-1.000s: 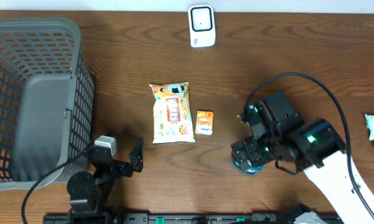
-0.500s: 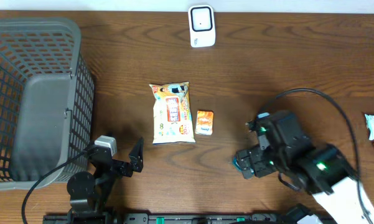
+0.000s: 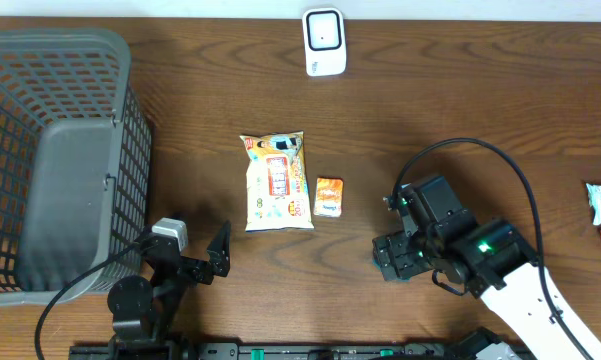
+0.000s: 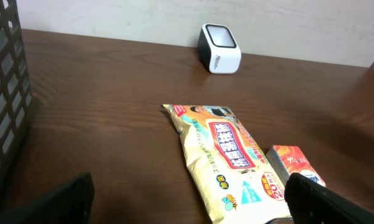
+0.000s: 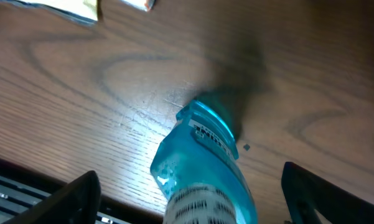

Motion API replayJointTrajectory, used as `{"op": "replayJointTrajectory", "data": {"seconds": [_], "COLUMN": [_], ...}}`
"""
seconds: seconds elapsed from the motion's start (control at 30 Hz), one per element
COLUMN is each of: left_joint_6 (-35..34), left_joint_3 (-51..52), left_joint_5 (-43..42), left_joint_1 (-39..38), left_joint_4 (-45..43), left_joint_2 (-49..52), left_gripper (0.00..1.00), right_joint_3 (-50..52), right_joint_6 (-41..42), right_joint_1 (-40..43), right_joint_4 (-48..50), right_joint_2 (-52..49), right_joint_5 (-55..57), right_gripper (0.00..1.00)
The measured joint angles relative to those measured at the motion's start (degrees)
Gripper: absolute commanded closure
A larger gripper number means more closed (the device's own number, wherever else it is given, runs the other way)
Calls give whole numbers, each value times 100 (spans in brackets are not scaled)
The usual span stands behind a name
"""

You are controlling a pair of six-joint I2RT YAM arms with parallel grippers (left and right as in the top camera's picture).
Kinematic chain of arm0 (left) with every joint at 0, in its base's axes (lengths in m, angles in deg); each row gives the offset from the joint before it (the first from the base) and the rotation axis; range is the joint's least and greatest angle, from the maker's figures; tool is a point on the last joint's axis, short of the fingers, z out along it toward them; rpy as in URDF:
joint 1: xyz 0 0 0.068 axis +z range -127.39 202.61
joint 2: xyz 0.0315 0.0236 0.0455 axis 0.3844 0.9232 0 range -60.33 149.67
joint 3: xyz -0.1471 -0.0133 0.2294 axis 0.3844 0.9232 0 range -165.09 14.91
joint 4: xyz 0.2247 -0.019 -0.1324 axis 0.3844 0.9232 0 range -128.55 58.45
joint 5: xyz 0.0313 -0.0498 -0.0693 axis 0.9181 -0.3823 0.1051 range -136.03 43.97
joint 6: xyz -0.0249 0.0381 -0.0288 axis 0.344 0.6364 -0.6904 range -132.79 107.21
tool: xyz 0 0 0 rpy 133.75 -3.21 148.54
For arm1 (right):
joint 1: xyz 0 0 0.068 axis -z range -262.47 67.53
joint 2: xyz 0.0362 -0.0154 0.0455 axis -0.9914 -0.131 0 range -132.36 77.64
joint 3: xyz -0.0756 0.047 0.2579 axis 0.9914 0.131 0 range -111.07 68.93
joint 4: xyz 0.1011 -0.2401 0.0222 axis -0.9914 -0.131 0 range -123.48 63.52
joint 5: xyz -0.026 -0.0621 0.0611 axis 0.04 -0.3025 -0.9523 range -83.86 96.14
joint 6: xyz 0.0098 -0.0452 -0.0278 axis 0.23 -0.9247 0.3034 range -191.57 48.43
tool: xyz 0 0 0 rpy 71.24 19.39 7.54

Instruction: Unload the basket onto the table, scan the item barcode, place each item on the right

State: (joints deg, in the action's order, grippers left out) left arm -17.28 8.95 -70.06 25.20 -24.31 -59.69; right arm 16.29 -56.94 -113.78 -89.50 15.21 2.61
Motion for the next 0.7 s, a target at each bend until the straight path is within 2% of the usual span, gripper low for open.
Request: {"op": "replayJointTrajectory", "data": {"seconds": [0.17,0.4,0.57,0.6,0.67,0.7], "left_joint_6": [0,0,0,0,0,0], "left_joint_3": [0,0,0,0,0,0], "left_joint_5": [0,0,0,0,0,0], "left_joint_1": [0,0,0,0,0,0], "left_joint_4": [0,0,0,0,0,0], "left_joint_2": [0,0,0,0,0,0], "left_gripper": [2,2,2,2,2,2], "right_joint_3": [341,402,431,450,518,562], "right_joint_6": [26,55,70,76,151,173], "right_joint_1": [0,0,0,0,0,0], "right_joint_4": [87,52,94,111,149,164], "right_joint_2": [-63,-63,-63,-63,-63,-63], "right_joint_5": [-205,-269,-262,-260,-262,-254], "right_gripper": [18,32,32,29,6,1]}}
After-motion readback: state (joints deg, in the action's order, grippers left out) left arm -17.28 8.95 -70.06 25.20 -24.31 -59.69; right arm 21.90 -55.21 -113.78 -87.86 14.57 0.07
